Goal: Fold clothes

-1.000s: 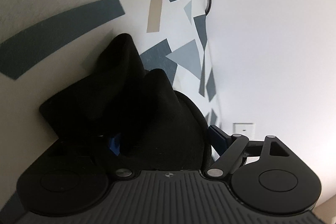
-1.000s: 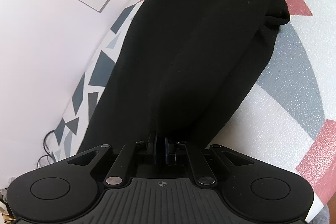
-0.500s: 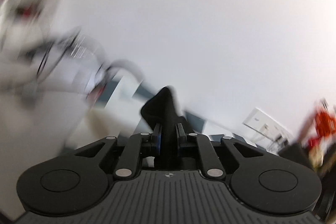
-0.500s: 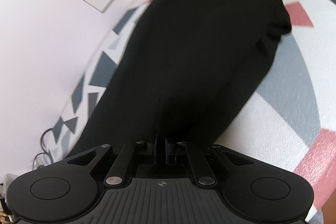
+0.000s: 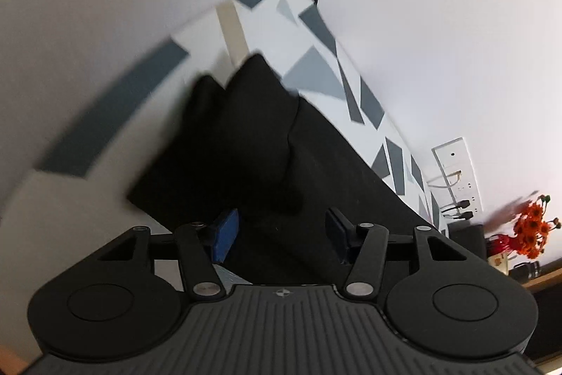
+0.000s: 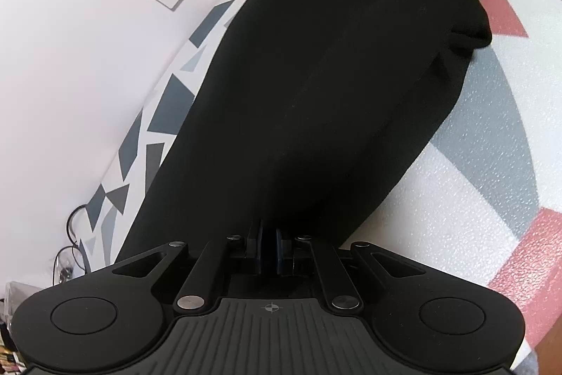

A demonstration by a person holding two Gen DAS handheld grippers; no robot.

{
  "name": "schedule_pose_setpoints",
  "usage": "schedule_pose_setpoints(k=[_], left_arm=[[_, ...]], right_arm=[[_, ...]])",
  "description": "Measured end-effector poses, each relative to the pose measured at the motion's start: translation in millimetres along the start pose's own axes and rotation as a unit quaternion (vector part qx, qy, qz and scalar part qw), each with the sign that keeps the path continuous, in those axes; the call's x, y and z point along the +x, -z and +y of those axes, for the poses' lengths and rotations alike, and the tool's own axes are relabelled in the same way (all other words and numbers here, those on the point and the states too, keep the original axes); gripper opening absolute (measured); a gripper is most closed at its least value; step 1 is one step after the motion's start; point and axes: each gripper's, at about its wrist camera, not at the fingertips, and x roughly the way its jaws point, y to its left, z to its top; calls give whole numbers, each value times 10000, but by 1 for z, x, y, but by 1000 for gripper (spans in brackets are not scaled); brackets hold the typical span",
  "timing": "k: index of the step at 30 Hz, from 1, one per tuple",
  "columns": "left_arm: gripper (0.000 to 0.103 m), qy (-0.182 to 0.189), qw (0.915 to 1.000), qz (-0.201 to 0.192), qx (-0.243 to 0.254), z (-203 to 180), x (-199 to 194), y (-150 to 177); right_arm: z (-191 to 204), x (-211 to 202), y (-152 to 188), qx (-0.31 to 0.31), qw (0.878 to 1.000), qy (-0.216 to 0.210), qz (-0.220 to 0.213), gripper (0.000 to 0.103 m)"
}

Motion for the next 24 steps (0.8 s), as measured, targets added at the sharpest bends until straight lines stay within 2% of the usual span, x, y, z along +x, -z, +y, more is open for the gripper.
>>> schedule_pose_setpoints(k=[5, 8, 11, 12, 14, 15, 16, 17, 18, 19, 20, 23, 24], left_arm=[[56, 146, 9971, -227, -713, 12, 18, 0], [56, 41, 9977, -277, -614, 7, 24, -3], [56, -76, 9982, -326, -497, -1, 29, -3], [60, -87, 9981, -337, -501, -2, 30, -3], [77, 47, 9982, -346, -484, -4, 35, -4], [88, 185, 9986, -315, -379, -4, 40, -5], [89, 185, 9991, -312, -230, -6, 41, -3], [87, 179, 9993, -312, -83, -8, 43, -2], [78, 71, 9993, -350, 47, -12, 43, -1], [49, -146, 9989, -403, 199, -15, 44, -1], [39, -314, 9984, -393, 264, -17, 45, -3], [29, -81, 9996, -268, 30, -13, 43, -9], [28, -107, 9995, -264, 163, -20, 39, -9]], right_arm=[[-2, 6, -3, 101, 9999, -92, 15, 8], [-3, 10, -4, 162, 9998, -148, 24, 11], [-4, 14, -6, 222, 9995, -203, 33, 20], [-4, 15, -6, 242, 9995, -221, 35, 21], [-5, 18, -7, 283, 9993, -258, 41, 22], [-5, 19, -8, 303, 9991, -277, 44, 22], [-6, 20, -8, 331, 9990, -302, 44, 22], [-8, 20, -9, 381, 9987, -344, 33, 20], [-10, 21, -9, 427, 9984, -370, 21, 16], [-12, 21, -9, 467, 9982, -376, 17, 15], [-14, 20, -9, 507, 9979, -391, 14, 12], [-14, 17, -9, 565, 9975, -432, 3, 7], [-13, 14, -9, 540, 9975, -458, -11, 7]])
